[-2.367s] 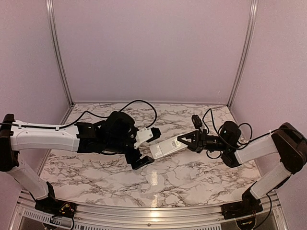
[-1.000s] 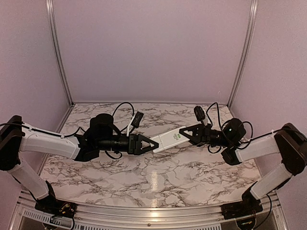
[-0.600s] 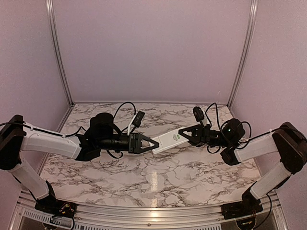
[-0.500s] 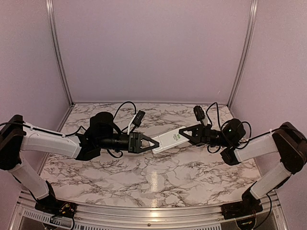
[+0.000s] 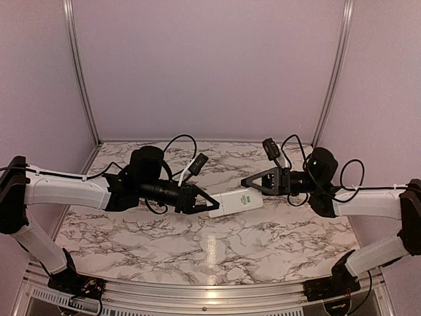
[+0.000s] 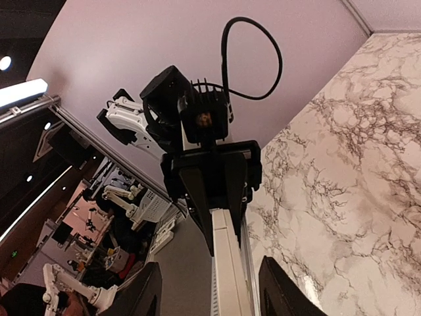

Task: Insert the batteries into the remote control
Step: Press the battery cover on the remote control, then pass from the left arm to the right

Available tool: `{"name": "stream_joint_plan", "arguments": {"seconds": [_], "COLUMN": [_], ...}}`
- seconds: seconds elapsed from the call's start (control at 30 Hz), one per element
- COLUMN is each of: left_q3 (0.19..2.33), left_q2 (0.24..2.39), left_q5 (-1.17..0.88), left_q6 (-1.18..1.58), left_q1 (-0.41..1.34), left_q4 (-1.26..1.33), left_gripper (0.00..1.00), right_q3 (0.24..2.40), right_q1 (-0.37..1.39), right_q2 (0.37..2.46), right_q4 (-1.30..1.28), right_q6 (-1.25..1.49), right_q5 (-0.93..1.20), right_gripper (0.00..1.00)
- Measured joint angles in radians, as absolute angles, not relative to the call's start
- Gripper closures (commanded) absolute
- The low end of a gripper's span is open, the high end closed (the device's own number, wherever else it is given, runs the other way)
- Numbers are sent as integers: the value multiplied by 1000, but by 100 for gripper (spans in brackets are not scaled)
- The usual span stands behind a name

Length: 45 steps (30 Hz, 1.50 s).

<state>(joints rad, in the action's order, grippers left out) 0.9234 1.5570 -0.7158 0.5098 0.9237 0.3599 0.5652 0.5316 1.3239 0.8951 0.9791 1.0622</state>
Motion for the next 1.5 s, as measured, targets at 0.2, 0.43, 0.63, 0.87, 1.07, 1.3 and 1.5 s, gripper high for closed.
{"name": "stream_joint_plan", "arguments": {"seconds": [0.2, 0.43, 0.63, 0.87, 1.07, 1.3, 1.5], "left_q3": [971, 1038, 1080, 1145, 1152, 1176, 1183], "left_q2": [1555, 1555, 1558, 1589, 1589, 1592, 1602], "left_q5": [-767, -817, -841, -861, -873, -885, -897], "left_q6": [410, 318, 228, 87, 13, -20, -29], "left_q1": [924, 924, 924, 923, 923, 925, 929], "left_q4": [215, 65, -66, -280, -400, -434, -443], "left_gripper": [100, 100, 100, 100, 100, 100, 100], "right_q3": [688, 697, 714, 720, 739, 789, 790], "right_q1": [572, 659, 699, 711, 752, 818, 822], "right_q2": [1286, 1297, 1302, 1305, 1336, 1408, 1412], "right_q4": [495, 233, 119, 70, 47, -9, -25], "right_q6": [691, 508, 419, 385, 364, 322, 298], "right_q5": [1098, 1107, 1108, 1110, 1112, 1113, 1109], "right_gripper": [55, 63, 70, 58, 63, 71, 92]}}
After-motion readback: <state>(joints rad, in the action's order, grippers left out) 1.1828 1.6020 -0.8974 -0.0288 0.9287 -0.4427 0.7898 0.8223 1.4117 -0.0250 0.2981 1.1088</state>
